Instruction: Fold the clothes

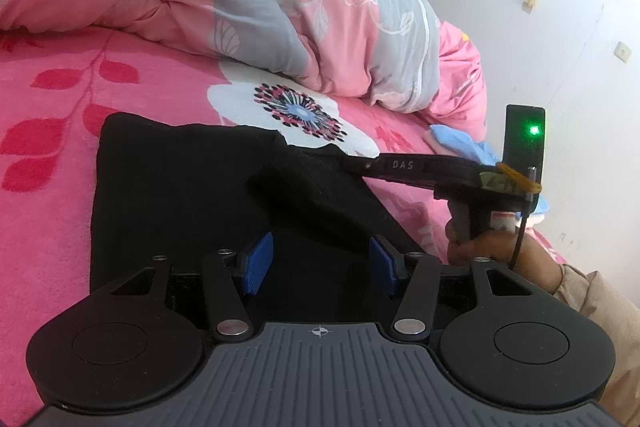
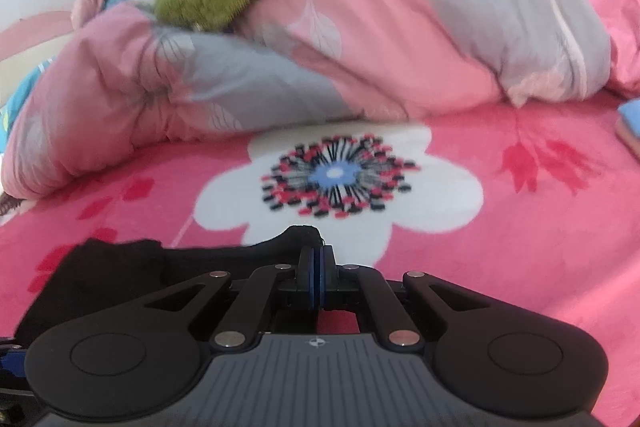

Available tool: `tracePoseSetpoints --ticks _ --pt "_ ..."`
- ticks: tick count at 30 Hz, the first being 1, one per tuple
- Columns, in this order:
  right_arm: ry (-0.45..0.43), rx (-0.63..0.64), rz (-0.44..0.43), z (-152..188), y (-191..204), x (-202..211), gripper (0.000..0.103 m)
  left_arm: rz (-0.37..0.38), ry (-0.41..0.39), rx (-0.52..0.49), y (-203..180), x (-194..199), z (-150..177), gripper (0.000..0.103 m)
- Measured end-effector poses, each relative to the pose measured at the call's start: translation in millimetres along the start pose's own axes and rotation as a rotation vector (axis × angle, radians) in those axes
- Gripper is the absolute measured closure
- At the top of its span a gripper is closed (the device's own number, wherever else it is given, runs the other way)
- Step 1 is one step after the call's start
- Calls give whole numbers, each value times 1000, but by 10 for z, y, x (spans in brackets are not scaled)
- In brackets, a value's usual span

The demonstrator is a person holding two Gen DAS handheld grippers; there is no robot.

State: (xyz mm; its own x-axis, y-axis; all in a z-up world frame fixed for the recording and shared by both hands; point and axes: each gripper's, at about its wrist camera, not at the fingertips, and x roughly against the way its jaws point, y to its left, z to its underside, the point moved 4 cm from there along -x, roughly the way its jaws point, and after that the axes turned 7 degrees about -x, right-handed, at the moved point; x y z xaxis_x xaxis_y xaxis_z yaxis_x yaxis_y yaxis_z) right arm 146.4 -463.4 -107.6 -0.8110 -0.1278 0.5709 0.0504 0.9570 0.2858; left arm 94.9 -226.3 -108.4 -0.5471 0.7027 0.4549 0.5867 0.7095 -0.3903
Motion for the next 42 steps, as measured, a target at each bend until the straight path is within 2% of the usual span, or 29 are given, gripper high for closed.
tracePoseSetpoints --ticks 4,6,7,11,15,18,25,32,34,35,36,42 --pt "26 -50 -38 1 -61 54 96 -4 0 -3 0 -9 7 50" --pt "17 -96 -55 3 -128 218 78 -5 -1 -4 -1 -13 8 50" --pt "10 -120 -66 15 -172 337 76 -6 -1 -4 -2 -14 8 50" --pt "-17 -206 -132 126 -319 872 76 -5 -4 -1 0 -17 9 50" --pt "35 -213 -189 370 -247 1117 76 -6 -6 -1 7 -20 7 50" --pt "69 -168 -205 519 -112 1152 76 -11 -6 -8 -2 -20 10 50" --pt "96 -69 -160 656 29 1085 76 -16 -8 -15 -11 -16 12 50" --pt "111 -42 -141 664 18 969 79 -21 -9 -19 -23 -22 9 50" --pt "87 -35 -117 661 39 1002 88 -23 -13 -20 -25 -17 10 50" --pt "75 -32 -106 660 49 1019 100 -25 -15 -17 -23 -15 10 50" --pt "63 -28 -94 658 59 1036 102 -27 -14 -16 -21 -11 8 50" --pt "-8 -6 -23 643 113 1139 103 -43 -12 -21 -65 -1 -16 50"
